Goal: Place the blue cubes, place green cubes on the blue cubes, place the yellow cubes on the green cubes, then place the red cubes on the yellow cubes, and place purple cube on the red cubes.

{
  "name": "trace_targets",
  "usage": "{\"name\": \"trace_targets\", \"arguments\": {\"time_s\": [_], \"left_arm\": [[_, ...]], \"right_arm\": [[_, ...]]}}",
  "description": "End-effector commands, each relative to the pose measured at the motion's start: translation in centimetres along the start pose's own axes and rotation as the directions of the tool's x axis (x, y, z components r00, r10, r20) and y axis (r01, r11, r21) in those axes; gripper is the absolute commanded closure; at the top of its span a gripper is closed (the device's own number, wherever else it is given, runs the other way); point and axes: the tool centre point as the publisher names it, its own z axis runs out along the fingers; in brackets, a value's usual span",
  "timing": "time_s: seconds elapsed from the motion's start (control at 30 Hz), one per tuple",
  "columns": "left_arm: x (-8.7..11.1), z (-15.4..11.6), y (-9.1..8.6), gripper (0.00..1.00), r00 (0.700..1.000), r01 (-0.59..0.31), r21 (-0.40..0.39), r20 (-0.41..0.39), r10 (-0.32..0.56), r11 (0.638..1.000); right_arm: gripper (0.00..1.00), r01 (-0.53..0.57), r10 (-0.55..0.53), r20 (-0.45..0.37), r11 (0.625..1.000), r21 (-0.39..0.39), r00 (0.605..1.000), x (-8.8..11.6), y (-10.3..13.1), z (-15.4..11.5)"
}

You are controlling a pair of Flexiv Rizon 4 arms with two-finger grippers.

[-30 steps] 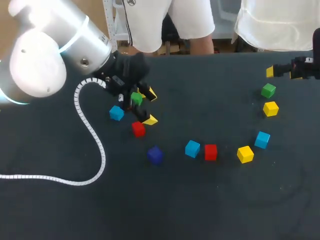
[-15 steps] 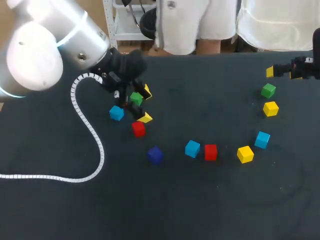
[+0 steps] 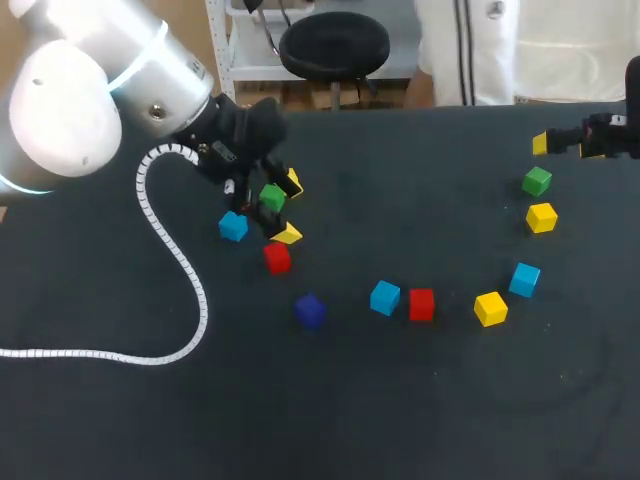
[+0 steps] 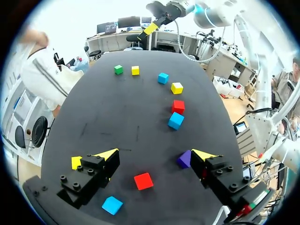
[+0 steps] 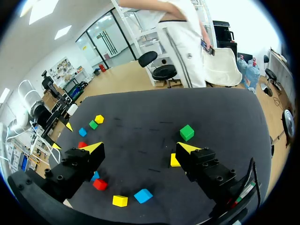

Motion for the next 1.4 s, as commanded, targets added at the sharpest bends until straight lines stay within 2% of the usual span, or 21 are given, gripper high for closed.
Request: {"name": "trace_targets", "arguments": {"time_s": [0.03,0.2,0.23,0.3,0.4,0.53,0.7,0.8,0.87,0.93,1.1,1.23,1.4], "left_arm": [[0.0,0.0,0.2,0.0,1.0,-0.002,0.003,0.001,0.002,1.0],[0.0,0.0,0.2,0.0,1.0,-0.002,0.003,0.001,0.002,1.0],[0.0,0.0,0.2,0.0,1.0,-0.002,0.003,0.001,0.002,1.0],[0.0,0.0,0.2,0.0,1.0,-0.002,0.003,0.001,0.002,1.0],[0.0,0.0,0.2,0.0,1.0,-0.002,0.003,0.001,0.002,1.0],[0.0,0.0,0.2,0.0,1.0,-0.002,0.003,0.001,0.002,1.0],[0.0,0.0,0.2,0.0,1.0,-0.002,0.003,0.001,0.002,1.0],[0.0,0.0,0.2,0.0,1.0,-0.002,0.003,0.001,0.002,1.0],[0.0,0.0,0.2,0.0,1.0,-0.002,0.003,0.001,0.002,1.0],[0.0,0.0,0.2,0.0,1.0,-0.002,0.003,0.001,0.002,1.0],[0.0,0.0,0.2,0.0,1.0,-0.002,0.003,0.001,0.002,1.0],[0.0,0.0,0.2,0.0,1.0,-0.002,0.003,0.001,0.002,1.0],[0.0,0.0,0.2,0.0,1.0,-0.002,0.003,0.001,0.002,1.0]], "right_arm": [[0.0,0.0,0.0,0.0,1.0,0.002,1.0,0.0,0.0,0.0],[0.0,0.0,0.0,0.0,1.0,0.002,1.0,0.0,0.0,0.0],[0.0,0.078,-0.079,-0.004,0.997,-0.019,0.997,-0.4,1.4,-0.1],[0.0,0.217,-0.217,-0.046,0.976,-0.004,0.975,-0.9,3.9,0.2],[0.0,0.326,-0.33,-0.02,0.939,-0.106,0.944,-1.0,7.0,0.2],[0.0,0.459,-0.47,-0.002,0.863,-0.211,0.883,-0.6,10.4,0.4],[0.0,0.621,-0.654,-0.062,0.74,-0.26,0.754,0.7,13.7,0.6],[0.0,0.667,-0.716,-0.086,0.681,-0.302,0.692,1.3,15.0,0.9],[0.0,0.643,-0.709,-0.094,0.681,-0.351,0.699,1.7,15.7,1.2],[0.0,0.641,-0.716,-0.119,0.675,-0.366,0.688,2.2,16.3,1.6],[0.0,0.637,-0.744,-0.12,0.634,-0.44,0.658,4.2,18.3,2.3],[0.0,0.586,-0.724,-0.165,0.652,-0.481,0.67,5.3,19.0,3.3],[0.0,0.586,-0.724,-0.165,0.652,-0.481,0.67,5.3,19.0,3.3]]}}
